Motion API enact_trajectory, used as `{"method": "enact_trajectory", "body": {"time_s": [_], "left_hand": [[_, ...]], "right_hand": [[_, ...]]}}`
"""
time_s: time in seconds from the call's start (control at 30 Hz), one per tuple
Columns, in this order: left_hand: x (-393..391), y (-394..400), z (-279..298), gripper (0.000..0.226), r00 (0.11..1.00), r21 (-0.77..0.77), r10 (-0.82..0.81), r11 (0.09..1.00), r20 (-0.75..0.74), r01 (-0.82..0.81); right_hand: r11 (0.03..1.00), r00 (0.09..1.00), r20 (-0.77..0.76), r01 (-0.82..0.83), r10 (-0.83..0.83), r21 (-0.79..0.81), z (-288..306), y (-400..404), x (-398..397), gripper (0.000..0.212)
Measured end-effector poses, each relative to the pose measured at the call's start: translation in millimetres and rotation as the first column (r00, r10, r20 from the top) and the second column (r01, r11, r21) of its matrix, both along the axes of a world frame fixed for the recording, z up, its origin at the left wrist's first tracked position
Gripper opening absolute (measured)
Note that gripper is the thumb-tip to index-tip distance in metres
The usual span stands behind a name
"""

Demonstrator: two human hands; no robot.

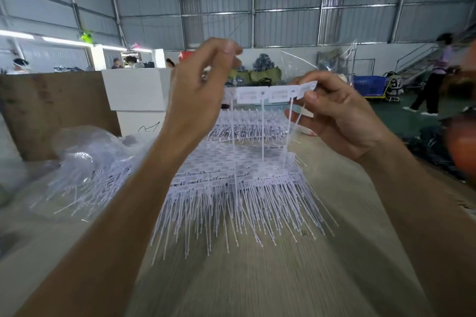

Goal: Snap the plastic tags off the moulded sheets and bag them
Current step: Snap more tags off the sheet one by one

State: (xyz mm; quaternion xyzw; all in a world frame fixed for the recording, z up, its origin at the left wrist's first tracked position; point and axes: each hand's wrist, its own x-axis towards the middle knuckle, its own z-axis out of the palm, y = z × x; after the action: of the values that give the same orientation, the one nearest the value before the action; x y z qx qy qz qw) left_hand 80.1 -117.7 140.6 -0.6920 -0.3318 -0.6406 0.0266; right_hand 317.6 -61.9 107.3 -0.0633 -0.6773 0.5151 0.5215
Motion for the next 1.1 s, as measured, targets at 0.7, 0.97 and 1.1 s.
{"method": "enact_trajectory", "body": {"time_s": [0.7, 0.97, 1.1], "left_hand": [[5, 44, -54, 0.019, 0.825, -0.313, -0.022, 0.931, -0.565, -0.189], [6, 46, -56, 0.027, 0.925, -0.302, -0.037, 0.949, -0.378, -0.086], [8, 45, -53, 0.034, 0.946, -0.338, -0.027, 0.937, -0.324, -0.089]], "right_hand": [[0.926, 0.750, 0.545, 0.333, -0.374, 0.178, -19, 9, -6, 0.008], [0.956, 0.751, 0.593, 0.253, -0.292, 0.150, -16, 8, -4, 0.015], [0.904, 0.715, 0.553, 0.319, -0.427, 0.287, -16, 11, -11, 0.011]]}}
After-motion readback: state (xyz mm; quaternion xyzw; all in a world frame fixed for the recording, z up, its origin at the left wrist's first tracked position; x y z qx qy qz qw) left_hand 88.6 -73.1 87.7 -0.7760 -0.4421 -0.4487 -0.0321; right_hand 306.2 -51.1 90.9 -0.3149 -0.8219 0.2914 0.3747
